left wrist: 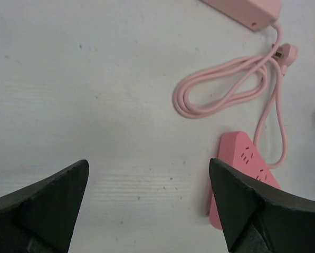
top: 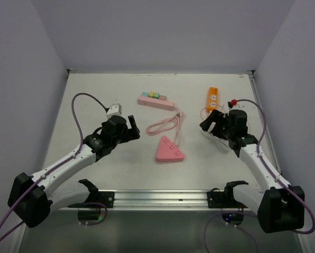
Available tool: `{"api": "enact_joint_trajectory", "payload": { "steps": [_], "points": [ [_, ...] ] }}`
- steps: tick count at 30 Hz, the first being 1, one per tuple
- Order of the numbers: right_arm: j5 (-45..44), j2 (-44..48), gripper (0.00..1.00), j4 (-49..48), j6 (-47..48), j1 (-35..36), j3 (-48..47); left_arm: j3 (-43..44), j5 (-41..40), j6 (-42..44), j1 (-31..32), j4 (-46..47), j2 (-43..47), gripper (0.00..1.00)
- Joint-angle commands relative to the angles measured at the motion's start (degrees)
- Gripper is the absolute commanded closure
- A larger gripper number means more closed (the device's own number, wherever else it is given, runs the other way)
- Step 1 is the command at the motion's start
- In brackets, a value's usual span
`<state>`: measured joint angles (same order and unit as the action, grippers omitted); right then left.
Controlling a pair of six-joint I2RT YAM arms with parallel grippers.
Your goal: Pull the plug off the socket
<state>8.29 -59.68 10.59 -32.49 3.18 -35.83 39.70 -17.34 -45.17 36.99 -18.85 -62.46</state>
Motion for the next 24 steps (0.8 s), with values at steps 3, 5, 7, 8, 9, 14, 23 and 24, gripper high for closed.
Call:
{"api": "enact_joint_trajectory", "payload": {
  "steps": [3, 5, 7, 8, 9, 14, 23, 24],
  "points": [
    [5.0, -3.9, 0.16, 2.4, 6.8, 12.2, -2.3, 8.1, -7.1, 13.7, -5.3, -6.3, 4.0, 0.01],
    [6.8, -6.0, 0.16, 2.6, 8.3, 16.0, -2.4, 10.5, -10.3, 17.8, -6.3, -6.9, 5.0, 0.0],
    [8.1, -9.8, 0.17, 3.2, 9.1, 19.3, -2.9, 11.6, -14.4, 21.8, -6.4, -7.2, 6.6, 0.0],
    [8.6, -11.0, 0.17, 4.2, 10.0, 20.5, -3.7, 11.6, -15.8, 22.8, -6.4, -7.1, 7.7, 0.0],
    [9.5, -12.3, 0.17, 4.5, 10.4, 21.6, -4.0, 11.5, -17.2, 23.8, -6.4, -6.5, 8.2, 0.0],
    [9.5, -15.2, 0.18, 5.6, 14.3, 29.1, -4.8, 8.0, -24.1, 29.8, -6.5, -4.7, 11.6, 0.01],
    [5.7, -21.6, 0.18, 6.0, 17.8, 37.2, -7.1, 1.4, -24.4, 29.7, -6.5, 0.2, 15.1, 0.0],
    [5.2, -22.9, 0.18, 5.9, 17.8, 37.9, -7.4, 1.6, -24.8, 29.7, -6.6, 0.1, 14.7, 0.01]
  ]
}}
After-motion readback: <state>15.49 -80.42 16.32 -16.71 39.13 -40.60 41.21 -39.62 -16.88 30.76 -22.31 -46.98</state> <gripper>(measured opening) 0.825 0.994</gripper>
